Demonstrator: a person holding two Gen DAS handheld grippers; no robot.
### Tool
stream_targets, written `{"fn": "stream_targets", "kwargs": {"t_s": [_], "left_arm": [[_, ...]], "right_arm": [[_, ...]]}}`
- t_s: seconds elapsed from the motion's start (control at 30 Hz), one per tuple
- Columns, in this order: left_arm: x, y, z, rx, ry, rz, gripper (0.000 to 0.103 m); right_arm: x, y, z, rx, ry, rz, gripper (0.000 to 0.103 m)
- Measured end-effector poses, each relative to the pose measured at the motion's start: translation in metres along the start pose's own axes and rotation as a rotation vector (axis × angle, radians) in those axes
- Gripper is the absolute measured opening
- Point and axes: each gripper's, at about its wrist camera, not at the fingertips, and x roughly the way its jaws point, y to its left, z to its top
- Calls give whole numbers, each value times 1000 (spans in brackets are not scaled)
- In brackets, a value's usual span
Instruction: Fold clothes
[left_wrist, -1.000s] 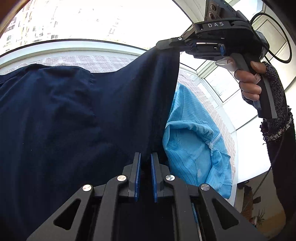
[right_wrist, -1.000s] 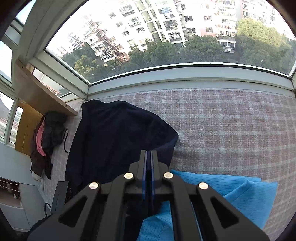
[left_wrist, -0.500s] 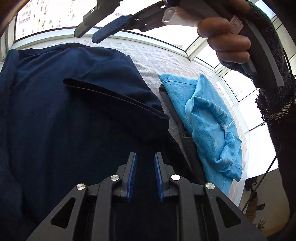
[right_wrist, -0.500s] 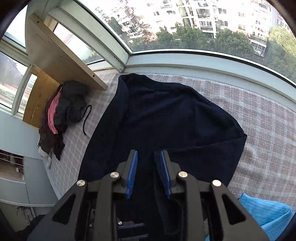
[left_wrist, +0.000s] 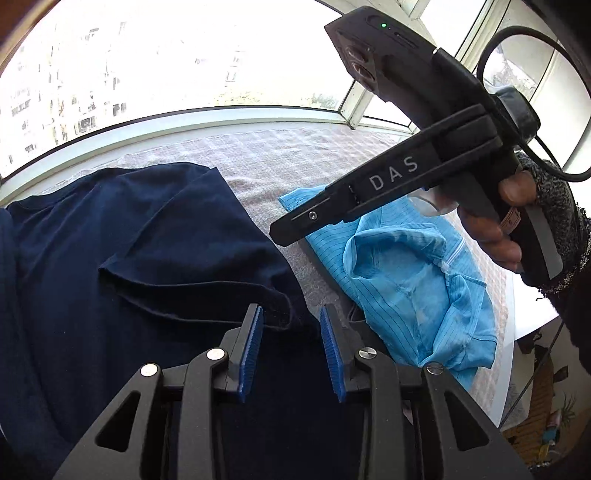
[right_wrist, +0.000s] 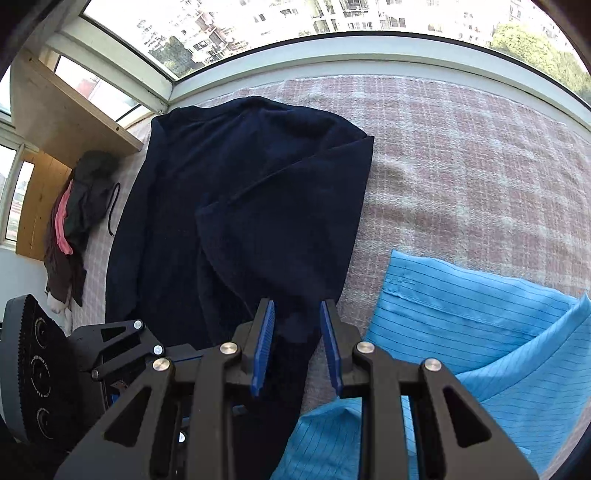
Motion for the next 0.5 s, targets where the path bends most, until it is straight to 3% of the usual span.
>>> {"fn": "stream_targets", "kwargs": {"t_s": [0.07,0.1,0.13,0.17,0.27,0.37,0.47,0.5], "left_arm": [[16,1,1,17,68,9,35],[25,3,-1,16,113,12,30],[30,8,-6,12,145,28,9],[34,12,-11,7,175,45,0],[15,30,-31,-65,142,83,1],[-3,37,-48,-112,104,62,1],[-10,44,-50,-152,100,20,21],[-16,49,-46,-178,80,6,27]], "right_arm": [[3,-4,7,18,-6,20,26],[5,-4,8,17,-5,20,26],[7,-4,10,15,-4,19,26],[9,-5,12,14,-3,19,26],[22,-2,11,-13,33,7,26],[38,5,7,-81,75,-92,26],[37,14,3,-125,55,-162,26],[33,18,-1,-127,43,-137,26]]}}
